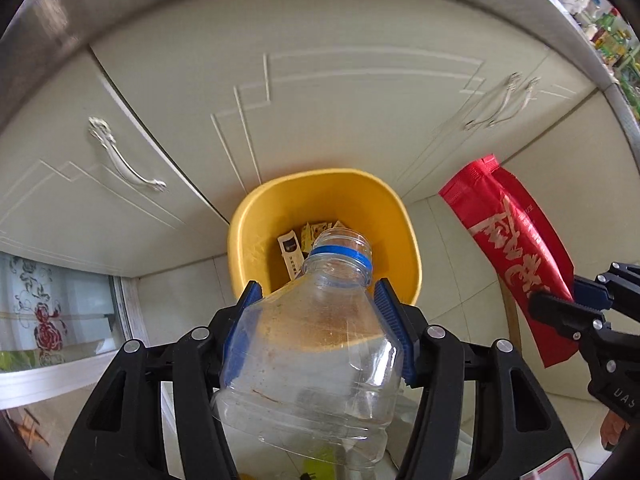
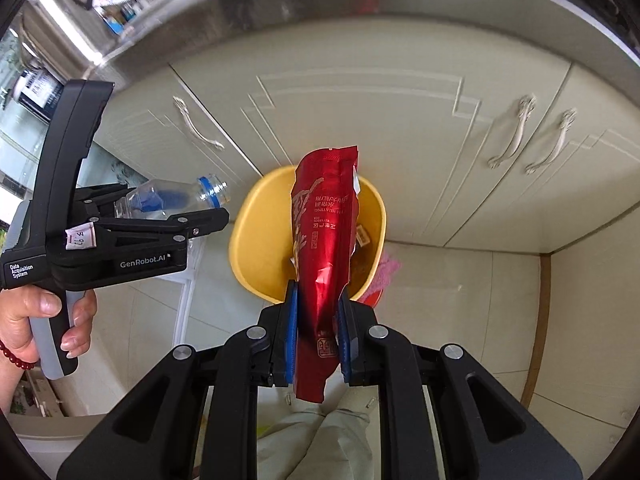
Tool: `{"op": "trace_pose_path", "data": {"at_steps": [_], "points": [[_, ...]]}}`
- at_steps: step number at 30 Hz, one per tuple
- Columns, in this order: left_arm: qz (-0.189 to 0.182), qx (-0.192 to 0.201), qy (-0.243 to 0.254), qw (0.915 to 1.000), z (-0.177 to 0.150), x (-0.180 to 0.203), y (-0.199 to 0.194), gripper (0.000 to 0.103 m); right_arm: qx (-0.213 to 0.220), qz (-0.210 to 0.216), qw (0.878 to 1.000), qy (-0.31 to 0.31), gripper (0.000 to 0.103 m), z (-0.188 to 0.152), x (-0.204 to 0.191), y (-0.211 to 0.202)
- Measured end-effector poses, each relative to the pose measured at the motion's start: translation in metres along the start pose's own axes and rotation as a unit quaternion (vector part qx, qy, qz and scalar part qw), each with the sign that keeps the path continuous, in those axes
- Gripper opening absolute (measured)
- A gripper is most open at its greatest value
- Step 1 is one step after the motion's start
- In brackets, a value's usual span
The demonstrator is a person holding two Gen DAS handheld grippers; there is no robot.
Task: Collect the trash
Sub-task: 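Carry the bottle in the left gripper and the red wrapper in the right gripper over the bin, then open the left gripper to drop the bottle while the right gripper drops the red wrapper into the bin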
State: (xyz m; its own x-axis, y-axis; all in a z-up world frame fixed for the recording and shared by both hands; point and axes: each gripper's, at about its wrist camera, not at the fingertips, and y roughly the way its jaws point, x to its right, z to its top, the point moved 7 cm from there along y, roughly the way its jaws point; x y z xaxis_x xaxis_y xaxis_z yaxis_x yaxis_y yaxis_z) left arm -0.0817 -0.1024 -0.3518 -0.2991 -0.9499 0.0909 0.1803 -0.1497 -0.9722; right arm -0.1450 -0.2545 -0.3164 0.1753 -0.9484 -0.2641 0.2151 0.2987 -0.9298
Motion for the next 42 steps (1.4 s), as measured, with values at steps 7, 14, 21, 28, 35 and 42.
{"op": "trace_pose_path", "data": {"at_steps": [7,14,21,28,35,42], "points": [[0.006,-0.044,-0.012,0.9990,-0.002,-0.011,0.070,0.058,-0.060,0.006,0.998,0.000,0.018,-0.001,0.010,0.076],[0.007,-0.068,-0.005,0.9977,-0.003,-0.019,0.112,0.058,-0.100,0.019,0.995,-0.005,0.018,0.002,0.018,0.126],[0.012,-0.083,0.004,0.9964,-0.006,-0.021,0.133,0.058,-0.112,0.024,0.993,-0.021,0.018,0.008,0.020,0.147],[0.013,-0.086,0.004,0.9962,-0.002,-0.017,0.137,0.058,-0.113,0.027,0.993,-0.025,0.018,0.012,0.021,0.151],[0.013,-0.087,0.004,0.9961,-0.001,-0.019,0.135,0.059,-0.116,0.027,0.993,-0.026,0.019,0.012,0.023,0.150],[0.018,-0.080,-0.003,0.9966,-0.002,-0.024,0.133,0.084,-0.102,0.018,0.994,-0.022,0.045,0.017,0.029,0.144]]}}
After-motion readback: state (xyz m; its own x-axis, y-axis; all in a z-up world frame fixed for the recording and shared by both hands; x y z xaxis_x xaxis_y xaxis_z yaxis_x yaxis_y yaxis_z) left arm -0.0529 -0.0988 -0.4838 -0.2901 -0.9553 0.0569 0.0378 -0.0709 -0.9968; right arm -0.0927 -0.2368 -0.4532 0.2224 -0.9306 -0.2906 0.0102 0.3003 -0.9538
